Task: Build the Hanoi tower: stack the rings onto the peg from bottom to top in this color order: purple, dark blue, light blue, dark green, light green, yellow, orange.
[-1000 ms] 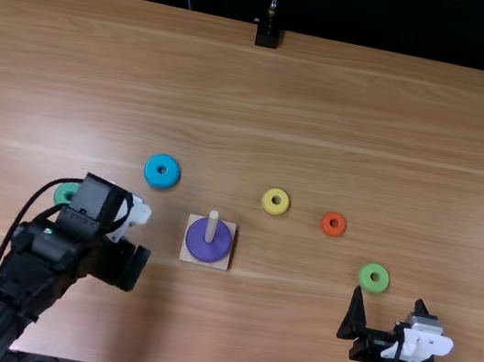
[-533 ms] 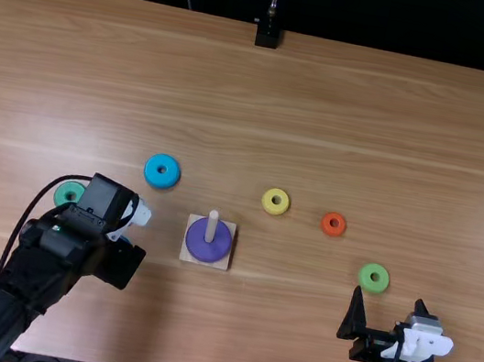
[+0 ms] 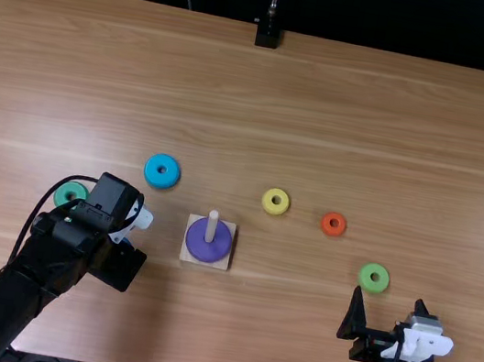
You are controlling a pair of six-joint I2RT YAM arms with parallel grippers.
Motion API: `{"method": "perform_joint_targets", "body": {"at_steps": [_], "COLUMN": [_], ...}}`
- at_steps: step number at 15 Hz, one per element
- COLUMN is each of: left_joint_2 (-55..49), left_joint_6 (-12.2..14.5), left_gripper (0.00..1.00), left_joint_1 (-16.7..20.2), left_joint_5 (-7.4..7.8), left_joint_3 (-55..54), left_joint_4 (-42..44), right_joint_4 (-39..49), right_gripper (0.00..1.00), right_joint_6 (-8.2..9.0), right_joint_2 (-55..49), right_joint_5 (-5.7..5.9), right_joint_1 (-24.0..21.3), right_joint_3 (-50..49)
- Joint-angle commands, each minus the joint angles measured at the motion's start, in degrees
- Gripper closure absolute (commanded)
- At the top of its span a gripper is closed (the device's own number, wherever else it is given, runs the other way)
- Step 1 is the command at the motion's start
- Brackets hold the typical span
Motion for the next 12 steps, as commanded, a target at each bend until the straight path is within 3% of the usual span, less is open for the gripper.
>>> {"method": "perform_joint_targets", "body": {"at_steps": [1, 12], "left_joint_2": [0.7, 4.0], "left_joint_6": [0.6, 0.2], "left_gripper": [0.0, 0.0], "left_joint_1": [-0.5, -2.4], "left_joint_5": [0.34, 0.55], "left_joint_3": [-0.6, -0.6], "left_joint_4": [0.1, 4.4], "right_joint_4": [-4.1, -4.1], "right_gripper": [0.0, 0.0], "right_joint_6": [0.28, 0.28], "right_joint_2": [-0.7, -0.7], "right_joint_5": [0.62, 0.62], "right_joint_1": [-0.8, -0.8], "right_joint_3": [-4.0, -4.0]}}
